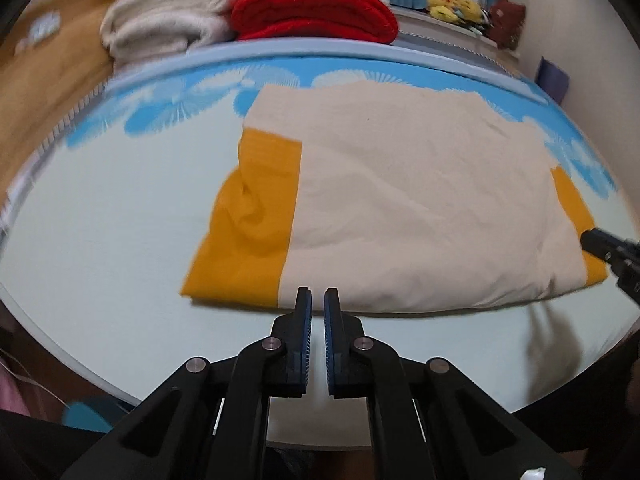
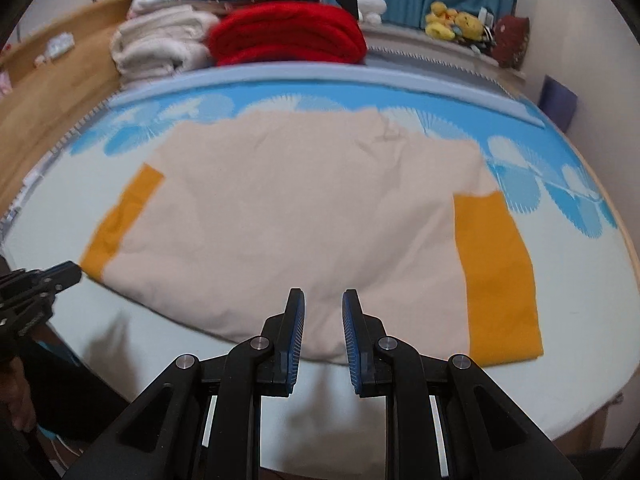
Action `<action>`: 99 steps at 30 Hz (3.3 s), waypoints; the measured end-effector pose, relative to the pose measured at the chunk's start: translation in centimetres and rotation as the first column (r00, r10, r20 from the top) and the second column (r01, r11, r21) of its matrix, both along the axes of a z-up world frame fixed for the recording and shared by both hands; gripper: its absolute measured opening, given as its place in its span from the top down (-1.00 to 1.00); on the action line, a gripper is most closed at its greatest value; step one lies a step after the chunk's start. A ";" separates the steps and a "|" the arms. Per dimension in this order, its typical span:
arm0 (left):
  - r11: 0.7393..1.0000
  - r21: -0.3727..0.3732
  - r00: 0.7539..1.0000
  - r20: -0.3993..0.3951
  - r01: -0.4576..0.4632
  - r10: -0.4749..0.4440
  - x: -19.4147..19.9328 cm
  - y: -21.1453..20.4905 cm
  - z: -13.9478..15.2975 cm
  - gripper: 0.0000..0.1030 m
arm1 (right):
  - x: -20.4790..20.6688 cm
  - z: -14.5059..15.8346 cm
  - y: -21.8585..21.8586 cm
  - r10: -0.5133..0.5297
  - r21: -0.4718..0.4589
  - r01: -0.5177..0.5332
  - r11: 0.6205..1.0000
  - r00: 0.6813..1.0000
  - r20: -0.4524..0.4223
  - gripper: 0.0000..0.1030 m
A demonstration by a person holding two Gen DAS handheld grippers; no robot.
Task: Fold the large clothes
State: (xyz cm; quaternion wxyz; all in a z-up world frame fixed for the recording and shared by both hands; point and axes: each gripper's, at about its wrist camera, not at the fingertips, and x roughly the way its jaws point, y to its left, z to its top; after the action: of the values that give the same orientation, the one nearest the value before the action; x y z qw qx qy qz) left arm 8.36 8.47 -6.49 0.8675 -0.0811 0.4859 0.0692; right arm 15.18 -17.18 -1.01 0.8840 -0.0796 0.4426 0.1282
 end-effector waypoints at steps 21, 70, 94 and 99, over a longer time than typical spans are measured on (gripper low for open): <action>0.753 -0.529 0.920 -0.205 -0.391 0.334 0.8 9.5 -7.6 -0.07 | 5.1 -8.4 2.1 -0.027 -0.074 0.016 0.997 0.988 -0.150 0.59; 0.989 -0.091 0.965 0.246 0.119 -0.093 0.9 5.2 10.0 0.80 | 5.2 -5.9 9.0 0.056 -0.079 -0.080 0.994 0.961 -0.272 0.59; 0.817 -0.110 0.823 0.130 0.566 -0.553 7.7 -20.4 7.3 0.79 | 5.9 10.3 -15.8 -0.124 0.082 0.116 0.990 0.988 0.092 -0.18; 0.761 -0.294 0.787 -0.045 0.578 -0.615 9.0 -22.5 3.0 0.18 | 6.7 9.4 -17.1 -0.121 0.162 0.117 0.980 0.993 0.014 -0.18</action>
State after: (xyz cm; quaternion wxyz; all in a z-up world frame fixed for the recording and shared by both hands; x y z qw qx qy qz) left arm 17.31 -14.00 -3.45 0.7892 -0.0321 0.5502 -0.2711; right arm 21.91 -34.32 8.35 0.8987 0.0170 0.4243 0.1094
